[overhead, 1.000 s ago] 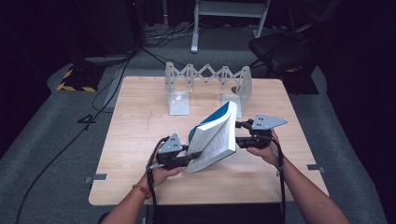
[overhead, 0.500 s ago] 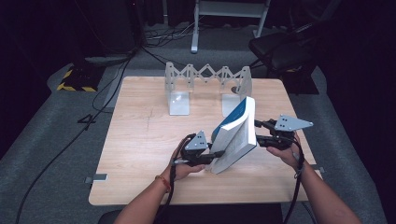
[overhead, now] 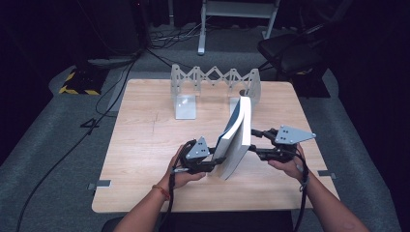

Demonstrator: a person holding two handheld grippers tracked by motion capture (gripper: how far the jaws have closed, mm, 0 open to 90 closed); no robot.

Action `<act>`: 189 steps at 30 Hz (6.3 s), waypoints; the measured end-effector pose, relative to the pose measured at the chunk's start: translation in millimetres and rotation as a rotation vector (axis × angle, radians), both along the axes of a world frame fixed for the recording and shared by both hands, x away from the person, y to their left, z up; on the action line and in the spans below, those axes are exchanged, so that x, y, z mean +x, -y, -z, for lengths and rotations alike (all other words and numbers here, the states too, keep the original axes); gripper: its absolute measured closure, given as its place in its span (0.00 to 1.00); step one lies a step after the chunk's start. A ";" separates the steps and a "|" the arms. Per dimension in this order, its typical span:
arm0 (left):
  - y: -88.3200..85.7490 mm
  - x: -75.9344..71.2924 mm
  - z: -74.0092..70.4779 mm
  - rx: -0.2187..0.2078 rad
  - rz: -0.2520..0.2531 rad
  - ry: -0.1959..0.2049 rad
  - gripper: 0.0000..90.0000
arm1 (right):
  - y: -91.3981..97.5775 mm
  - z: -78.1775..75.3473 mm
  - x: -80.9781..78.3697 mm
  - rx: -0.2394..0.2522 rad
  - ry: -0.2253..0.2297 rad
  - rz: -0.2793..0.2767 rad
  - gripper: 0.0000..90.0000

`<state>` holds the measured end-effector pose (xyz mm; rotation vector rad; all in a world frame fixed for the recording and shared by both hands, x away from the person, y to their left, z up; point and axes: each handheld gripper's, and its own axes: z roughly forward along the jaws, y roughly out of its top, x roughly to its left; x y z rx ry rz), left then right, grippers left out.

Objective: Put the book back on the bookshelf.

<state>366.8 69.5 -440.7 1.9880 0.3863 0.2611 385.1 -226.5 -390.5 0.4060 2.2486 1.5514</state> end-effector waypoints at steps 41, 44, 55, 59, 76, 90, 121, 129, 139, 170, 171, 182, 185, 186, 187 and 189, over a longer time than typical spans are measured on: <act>-0.5 -19.9 0.8 -0.048 -0.228 0.018 0.66 | 2.5 15.6 26.0 0.001 -0.028 0.186 0.40; -11.6 -19.2 -1.0 -0.035 -0.150 0.005 0.66 | 15.4 18.4 32.2 0.000 -0.049 0.169 0.39; -46.3 -18.9 -6.7 0.004 0.001 -0.043 0.66 | 6.5 28.7 42.9 -0.054 -0.078 -0.031 0.37; -53.8 -17.6 -6.8 -0.003 0.028 -0.056 0.66 | -5.2 32.1 45.7 -0.074 -0.090 -0.116 0.33; -62.0 -23.8 -0.8 0.044 -0.081 -0.009 0.55 | -10.4 31.4 46.0 -0.099 -0.129 -0.252 0.51; -56.5 -7.6 -1.4 0.040 -0.091 -0.017 0.48 | 16.6 30.4 -4.5 -0.102 -0.083 -0.315 0.69; 22.9 48.6 5.0 -0.022 0.011 0.009 0.42 | 39.9 24.3 -14.3 -0.029 -0.063 -0.060 0.60; 22.1 47.5 6.2 -0.027 0.017 -0.015 0.36 | 39.0 24.8 -15.8 -0.034 -0.064 -0.037 0.66; 9.8 38.0 17.8 0.080 -0.026 -0.032 0.45 | 38.0 28.5 -18.9 0.002 -0.062 -0.056 0.67; 33.3 54.6 12.2 0.010 -0.093 -0.014 0.46 | 46.0 32.6 -14.7 0.032 -0.023 0.080 0.66; 27.7 52.2 11.5 0.022 -0.093 -0.037 0.40 | 44.3 31.7 -16.7 0.022 -0.023 0.088 0.66; -40.5 24.2 36.8 0.271 -0.200 -0.152 0.24 | 33.3 32.9 -20.2 0.034 -0.012 0.102 0.67; -71.1 16.9 49.5 0.335 -0.265 -0.197 0.22 | 30.4 32.2 -19.9 0.034 -0.006 0.121 0.67; -71.1 16.9 49.5 0.335 -0.265 -0.197 0.22 | 30.4 32.2 -19.9 0.034 -0.006 0.121 0.67; -81.8 15.3 54.5 0.345 -0.290 -0.207 0.22 | 30.0 31.7 -18.7 0.032 -0.009 0.117 0.68; -90.7 14.5 58.9 0.331 -0.317 -0.228 0.21 | 29.2 31.1 -16.6 0.042 -0.019 0.120 0.68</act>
